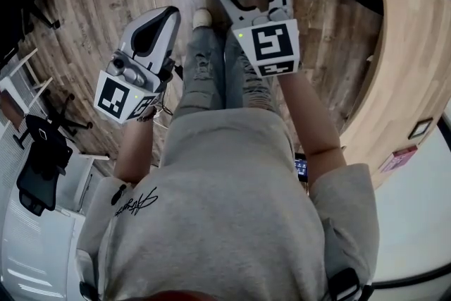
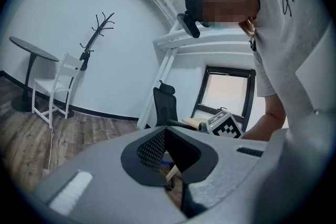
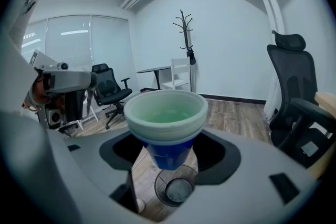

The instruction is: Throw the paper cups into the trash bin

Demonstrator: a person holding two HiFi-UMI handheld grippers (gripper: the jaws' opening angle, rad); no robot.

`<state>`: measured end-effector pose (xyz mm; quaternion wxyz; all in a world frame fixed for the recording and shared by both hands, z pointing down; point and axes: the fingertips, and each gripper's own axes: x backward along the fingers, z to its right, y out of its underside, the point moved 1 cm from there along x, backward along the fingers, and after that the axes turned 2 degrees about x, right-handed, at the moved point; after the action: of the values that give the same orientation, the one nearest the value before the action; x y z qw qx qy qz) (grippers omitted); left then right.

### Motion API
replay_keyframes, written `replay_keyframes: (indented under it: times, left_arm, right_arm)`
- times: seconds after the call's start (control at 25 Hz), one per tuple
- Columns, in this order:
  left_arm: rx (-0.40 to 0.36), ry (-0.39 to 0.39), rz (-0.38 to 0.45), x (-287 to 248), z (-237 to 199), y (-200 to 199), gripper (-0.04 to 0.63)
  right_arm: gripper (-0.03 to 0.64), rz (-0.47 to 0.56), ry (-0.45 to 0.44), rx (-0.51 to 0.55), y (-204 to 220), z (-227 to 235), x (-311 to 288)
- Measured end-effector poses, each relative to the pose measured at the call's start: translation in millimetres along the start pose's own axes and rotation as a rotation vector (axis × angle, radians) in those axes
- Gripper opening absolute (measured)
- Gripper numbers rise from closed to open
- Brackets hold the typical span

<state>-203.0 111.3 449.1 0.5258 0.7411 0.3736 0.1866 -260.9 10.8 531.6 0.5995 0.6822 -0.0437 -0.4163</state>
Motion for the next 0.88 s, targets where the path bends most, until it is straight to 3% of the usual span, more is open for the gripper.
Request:
replay_keyframes:
  times: [0.56, 0.88]
  left_arm:
    - [-0.036, 0.001, -0.122, -19.1, -12.7, 66.4, 0.003]
    - [-0.017, 0.004, -0.158, -19.1, -25.4, 98.1, 0.003]
  right_arm:
    - [0.29, -0.068, -0.006, -0.031, 64.3, 1.6, -41.0]
    - [0.29, -0.096, -0.008, -0.049, 96.1, -7.1, -60.3]
